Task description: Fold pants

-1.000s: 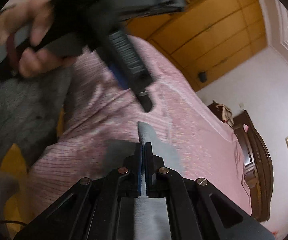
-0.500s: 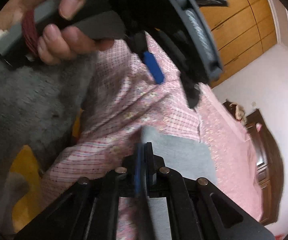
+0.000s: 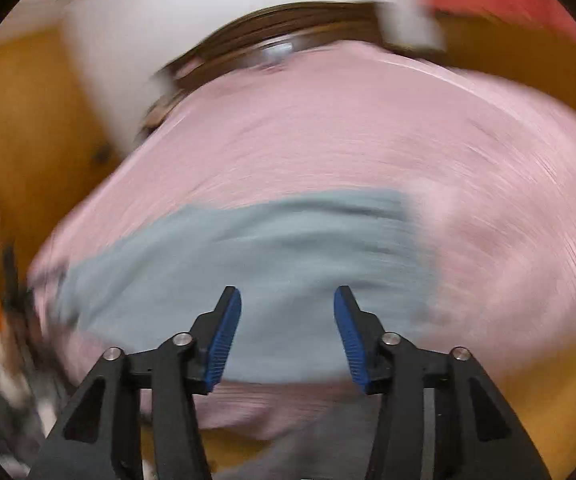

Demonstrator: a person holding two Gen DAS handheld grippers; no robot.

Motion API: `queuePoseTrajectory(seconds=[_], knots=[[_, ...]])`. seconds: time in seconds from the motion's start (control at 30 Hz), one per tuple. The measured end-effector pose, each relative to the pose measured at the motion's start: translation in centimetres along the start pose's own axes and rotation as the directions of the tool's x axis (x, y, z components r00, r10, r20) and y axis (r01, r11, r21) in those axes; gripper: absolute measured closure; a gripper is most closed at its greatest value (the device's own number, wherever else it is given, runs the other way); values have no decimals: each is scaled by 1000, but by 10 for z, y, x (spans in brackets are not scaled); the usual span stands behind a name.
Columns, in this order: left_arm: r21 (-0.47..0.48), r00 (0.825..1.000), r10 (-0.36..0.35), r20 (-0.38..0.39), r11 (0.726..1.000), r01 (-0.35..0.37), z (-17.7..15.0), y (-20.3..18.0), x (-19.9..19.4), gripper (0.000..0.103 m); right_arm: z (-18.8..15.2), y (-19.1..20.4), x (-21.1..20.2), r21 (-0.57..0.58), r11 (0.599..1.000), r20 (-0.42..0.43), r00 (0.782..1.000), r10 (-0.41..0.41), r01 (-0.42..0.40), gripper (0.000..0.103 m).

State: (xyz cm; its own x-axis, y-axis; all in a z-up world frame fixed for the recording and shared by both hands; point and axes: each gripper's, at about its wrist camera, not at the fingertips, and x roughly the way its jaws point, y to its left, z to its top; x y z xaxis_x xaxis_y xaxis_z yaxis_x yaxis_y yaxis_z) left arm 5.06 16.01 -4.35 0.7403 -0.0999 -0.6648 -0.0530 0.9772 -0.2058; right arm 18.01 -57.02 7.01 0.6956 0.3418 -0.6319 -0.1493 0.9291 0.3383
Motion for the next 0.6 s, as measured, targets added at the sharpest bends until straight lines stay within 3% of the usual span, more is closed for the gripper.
queuePoseTrajectory(seconds=[0.07,0.17,0.27,0.33,0.4,0.5,0.6], knots=[[35,999,44,-10,998,-44,-3,-12,12,28,-7,-55,1,182,982,-8,999,46,-44,42],[92,993,113,-32,990,-110,-9,-25,27,28,-22,-96,25,383,902,-26,973,228,-201,41],[108,990,142,-23,984,-139,-14,-30,31,28,-28,-97,44,424,872,-41,956,290,-246,42],[92,990,137,-22,987,-134,-14,-29,31,28,-32,-95,56,451,851,-46,945,325,-271,47],[84,991,135,-19,987,-133,-16,-27,31,28,-30,-85,56,429,871,-57,956,288,-237,83],[92,991,136,-14,987,-135,-21,-25,30,28,-14,-61,46,319,935,-83,978,189,-154,87],[79,993,120,-24,990,-117,-24,-21,32,28,6,-47,36,203,974,-110,986,127,-102,88]])
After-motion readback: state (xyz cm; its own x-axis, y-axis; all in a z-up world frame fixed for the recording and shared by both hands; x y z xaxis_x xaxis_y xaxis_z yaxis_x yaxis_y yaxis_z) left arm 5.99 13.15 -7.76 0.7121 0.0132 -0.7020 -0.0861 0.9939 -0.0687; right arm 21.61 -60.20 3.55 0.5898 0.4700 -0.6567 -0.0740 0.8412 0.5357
